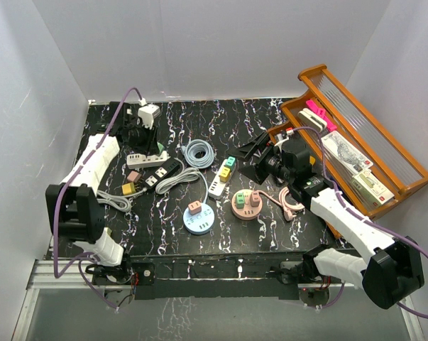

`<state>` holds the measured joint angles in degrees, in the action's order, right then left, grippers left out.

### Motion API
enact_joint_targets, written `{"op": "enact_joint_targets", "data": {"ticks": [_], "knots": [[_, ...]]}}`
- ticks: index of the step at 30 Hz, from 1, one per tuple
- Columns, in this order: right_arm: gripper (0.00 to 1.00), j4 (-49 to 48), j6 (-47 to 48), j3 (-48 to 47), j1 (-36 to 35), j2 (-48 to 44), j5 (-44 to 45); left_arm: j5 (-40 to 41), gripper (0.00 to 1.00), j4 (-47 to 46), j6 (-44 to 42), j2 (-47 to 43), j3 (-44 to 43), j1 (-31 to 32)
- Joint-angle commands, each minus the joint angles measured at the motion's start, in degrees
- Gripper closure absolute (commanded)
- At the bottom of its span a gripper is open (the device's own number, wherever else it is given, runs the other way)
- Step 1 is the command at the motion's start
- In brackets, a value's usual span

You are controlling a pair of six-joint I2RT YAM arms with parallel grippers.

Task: Insert the plug

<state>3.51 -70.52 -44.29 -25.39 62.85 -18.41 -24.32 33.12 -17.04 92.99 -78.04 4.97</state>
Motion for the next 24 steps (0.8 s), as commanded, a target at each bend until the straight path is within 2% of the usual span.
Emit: {"op": "enact_joint_targets", "data": {"ticks": [1,7,11,15,24], "knots": [[0.08,0.0,0.8,-1.8,0.0,0.9,-2.4,-0.7,1.00,6.2,-8.6,2.3,-4.9,-1.3],[0.11,2.0,-0.4,-3.4,0.0,3.1,-2.1,-10.3,1.00,12.6,-23.0,6.3,-9.3,-1.3],[0.12,3.8,-0.7,-4.8,0.0,3.2,-0.3,-4.2,1.00,15.8,-29.1,9.0,-12.6,-1.3],[0.13,4.8,-2.2,-4.6,-0.1,2.5,2.1,1.3,1.00,23.2,-33.9,14.8,-20.2,-1.3],[0.15,6.1,-5.9,-3.7,-1.9,1.0,6.7,1.6,1.00,29.0,-43.0,21.5,-28.7,-1.2]]}}
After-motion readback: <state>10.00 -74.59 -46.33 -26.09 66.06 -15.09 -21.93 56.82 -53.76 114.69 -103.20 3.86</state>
